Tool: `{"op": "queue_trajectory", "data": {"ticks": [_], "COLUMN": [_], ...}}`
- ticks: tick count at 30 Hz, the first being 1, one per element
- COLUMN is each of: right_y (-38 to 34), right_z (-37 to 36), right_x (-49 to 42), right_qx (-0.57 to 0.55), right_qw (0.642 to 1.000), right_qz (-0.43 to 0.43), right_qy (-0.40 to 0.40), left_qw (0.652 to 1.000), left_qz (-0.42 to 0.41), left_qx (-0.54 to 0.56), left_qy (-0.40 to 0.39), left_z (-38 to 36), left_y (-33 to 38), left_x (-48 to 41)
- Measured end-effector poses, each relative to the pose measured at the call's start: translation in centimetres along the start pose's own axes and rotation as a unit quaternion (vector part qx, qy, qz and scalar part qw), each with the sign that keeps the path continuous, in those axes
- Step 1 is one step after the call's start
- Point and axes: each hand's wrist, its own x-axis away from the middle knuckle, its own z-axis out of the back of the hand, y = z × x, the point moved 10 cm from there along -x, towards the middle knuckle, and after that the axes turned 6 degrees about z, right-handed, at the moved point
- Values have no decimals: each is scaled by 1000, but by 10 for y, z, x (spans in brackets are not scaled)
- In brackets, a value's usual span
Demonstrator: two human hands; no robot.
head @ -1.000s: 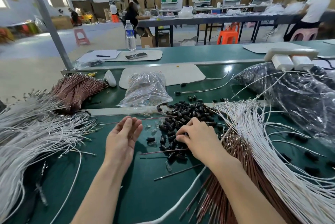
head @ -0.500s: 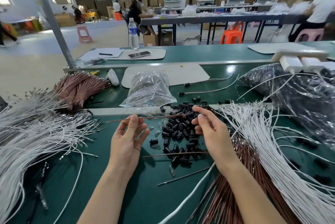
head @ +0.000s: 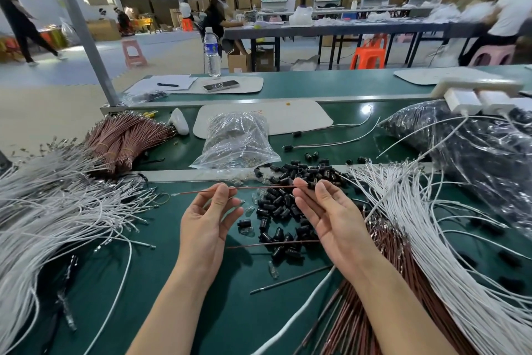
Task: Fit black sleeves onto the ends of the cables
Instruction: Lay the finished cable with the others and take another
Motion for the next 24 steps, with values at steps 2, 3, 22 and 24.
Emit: {"op": "queue_trajectory", "data": {"ticks": [2,3,22,24], "right_y": [2,3,24,19], "right_z": [0,1,-7,-1], "right_x": [0,0,0,-3], "right_qx": [-1,2,29,13], "right_qw": [1000,1000,998,999], "right_qz": [-5,-8,-32,-23], "right_qy": [-1,-1,-37,-24], "left_qw": [1000,1000,988,995], "left_qz": [-3,-3,-9,2], "left_qx": [-4,-7,-135,-86], "left_qy": [-2,-4,-73,-48], "left_z": [-1,-1,-36,-26], "left_y": [0,0,-18,-15], "left_x": [0,0,16,12]}}
